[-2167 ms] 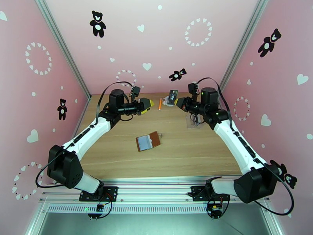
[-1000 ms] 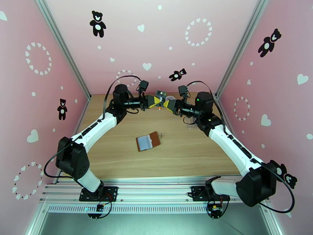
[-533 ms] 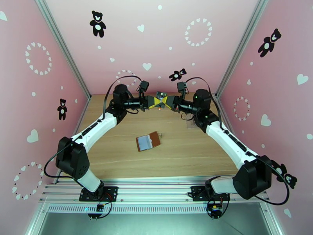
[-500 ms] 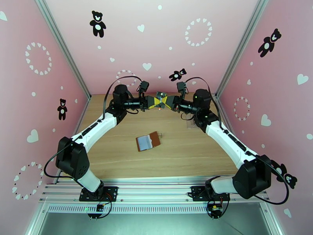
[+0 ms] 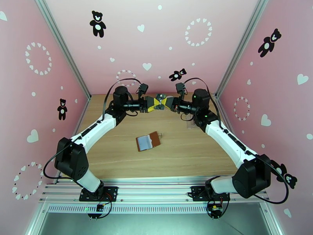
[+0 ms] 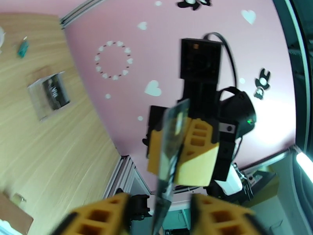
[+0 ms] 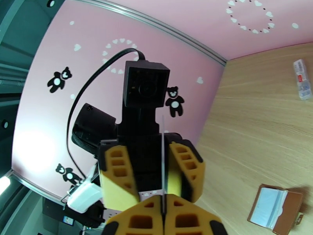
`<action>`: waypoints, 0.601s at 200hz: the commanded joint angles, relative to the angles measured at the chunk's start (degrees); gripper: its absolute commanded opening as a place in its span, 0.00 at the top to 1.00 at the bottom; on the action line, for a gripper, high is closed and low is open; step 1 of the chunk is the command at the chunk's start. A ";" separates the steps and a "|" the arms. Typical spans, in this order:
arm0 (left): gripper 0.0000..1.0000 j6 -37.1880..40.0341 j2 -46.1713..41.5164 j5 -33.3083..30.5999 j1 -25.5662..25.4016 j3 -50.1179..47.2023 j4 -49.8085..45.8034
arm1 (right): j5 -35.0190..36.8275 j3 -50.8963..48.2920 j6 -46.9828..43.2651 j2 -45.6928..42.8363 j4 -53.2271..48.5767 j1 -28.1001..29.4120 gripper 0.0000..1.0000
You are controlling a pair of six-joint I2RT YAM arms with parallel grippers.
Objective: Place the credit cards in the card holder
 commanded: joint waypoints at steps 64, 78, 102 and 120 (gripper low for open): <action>0.46 13.21 -2.42 -30.02 2.65 -18.08 -36.88 | 9.72 0.65 -19.11 16.34 -24.99 11.05 1.00; 0.53 13.72 -0.73 -30.26 2.65 -19.87 -36.68 | 10.72 0.53 -18.31 19.79 -23.74 12.51 1.00; 0.61 12.92 2.14 -27.50 2.74 -22.83 -30.94 | 11.65 0.60 -18.06 24.75 -22.06 13.99 1.00; 0.66 12.70 4.92 -26.10 2.67 -23.18 -28.23 | 11.79 0.85 -19.04 27.53 -21.93 14.23 1.00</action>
